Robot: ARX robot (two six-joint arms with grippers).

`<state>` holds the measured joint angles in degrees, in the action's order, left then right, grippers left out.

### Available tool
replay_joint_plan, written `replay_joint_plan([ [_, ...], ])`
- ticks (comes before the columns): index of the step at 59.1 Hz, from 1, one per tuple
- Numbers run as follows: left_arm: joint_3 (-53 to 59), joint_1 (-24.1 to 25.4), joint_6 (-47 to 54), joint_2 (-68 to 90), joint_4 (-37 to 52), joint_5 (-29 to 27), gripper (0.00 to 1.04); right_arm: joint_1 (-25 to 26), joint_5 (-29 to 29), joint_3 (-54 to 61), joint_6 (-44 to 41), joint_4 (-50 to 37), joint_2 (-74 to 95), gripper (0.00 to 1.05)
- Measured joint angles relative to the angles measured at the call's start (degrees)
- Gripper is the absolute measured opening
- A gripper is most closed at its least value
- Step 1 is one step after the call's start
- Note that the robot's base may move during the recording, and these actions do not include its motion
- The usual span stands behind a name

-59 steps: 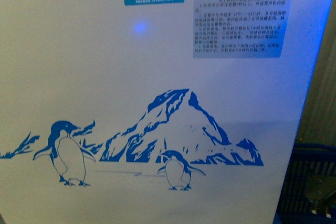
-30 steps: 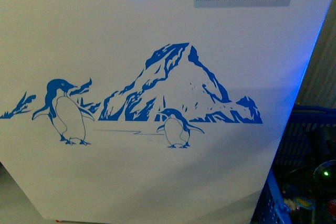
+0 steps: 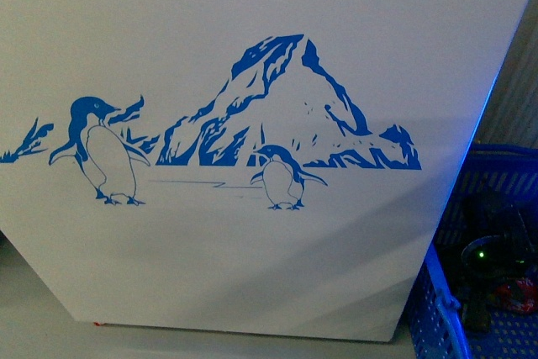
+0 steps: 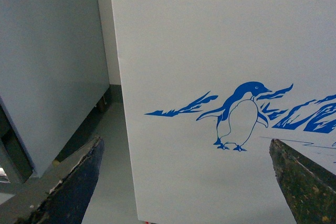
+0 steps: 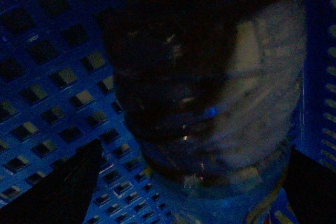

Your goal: Put drink in fridge

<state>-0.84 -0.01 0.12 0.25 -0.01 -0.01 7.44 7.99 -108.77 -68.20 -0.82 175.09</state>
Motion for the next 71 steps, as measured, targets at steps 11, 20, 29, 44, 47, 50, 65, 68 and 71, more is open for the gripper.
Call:
replay_joint_plan([
  [11, 0.00, 0.00, -0.02, 0.00, 0.00, 0.00, 0.97, 0.31, -0.07, -3.98, 0.33, 2.23, 3.17, 0.97],
  [20, 0.00, 0.00, 0.00, 0.00, 0.00, 0.00, 0.97, 0.52, -0.07, -6.01, 0.81, 3.74, 3.85, 0.97],
  [29, 0.00, 0.00, 0.00, 0.02, 0.00, 0.00, 0.97, 0.98, -0.59, -5.75, 0.96, 4.68, 3.93, 0.88],
  [44, 0.00, 0.00, 0.00, 0.02, 0.00, 0.00, 0.97, 1.64, -1.16, 2.73, 1.07, 2.80, -0.33, 0.52],
  [47, 0.00, 0.00, 0.00, 0.02, 0.00, 0.00, 0.97, 1.79, -1.18, 7.30, 1.68, -0.04, -2.64, 0.47],
  [50, 0.00, 0.00, 0.00, 0.02, 0.00, 0.00, 0.97, 1.86, -0.66, 11.50, 3.10, -3.23, -5.14, 0.44],
  [65, 0.00, 0.00, -0.02, 0.00, 0.00, 0.00, 0.97, 2.64, 4.09, 30.51, 13.51, -22.08, -25.99, 0.41],
  [68, 0.00, 0.00, 0.00, 0.00, 0.00, 0.00, 0.97, 3.48, 4.04, 34.99, 17.38, -24.72, -33.75, 0.40],
  [71, 0.00, 0.00, -0.02, 0.02, 0.00, 0.00, 0.97, 4.39, 3.69, 38.82, 20.68, -25.24, -40.63, 0.40],
])
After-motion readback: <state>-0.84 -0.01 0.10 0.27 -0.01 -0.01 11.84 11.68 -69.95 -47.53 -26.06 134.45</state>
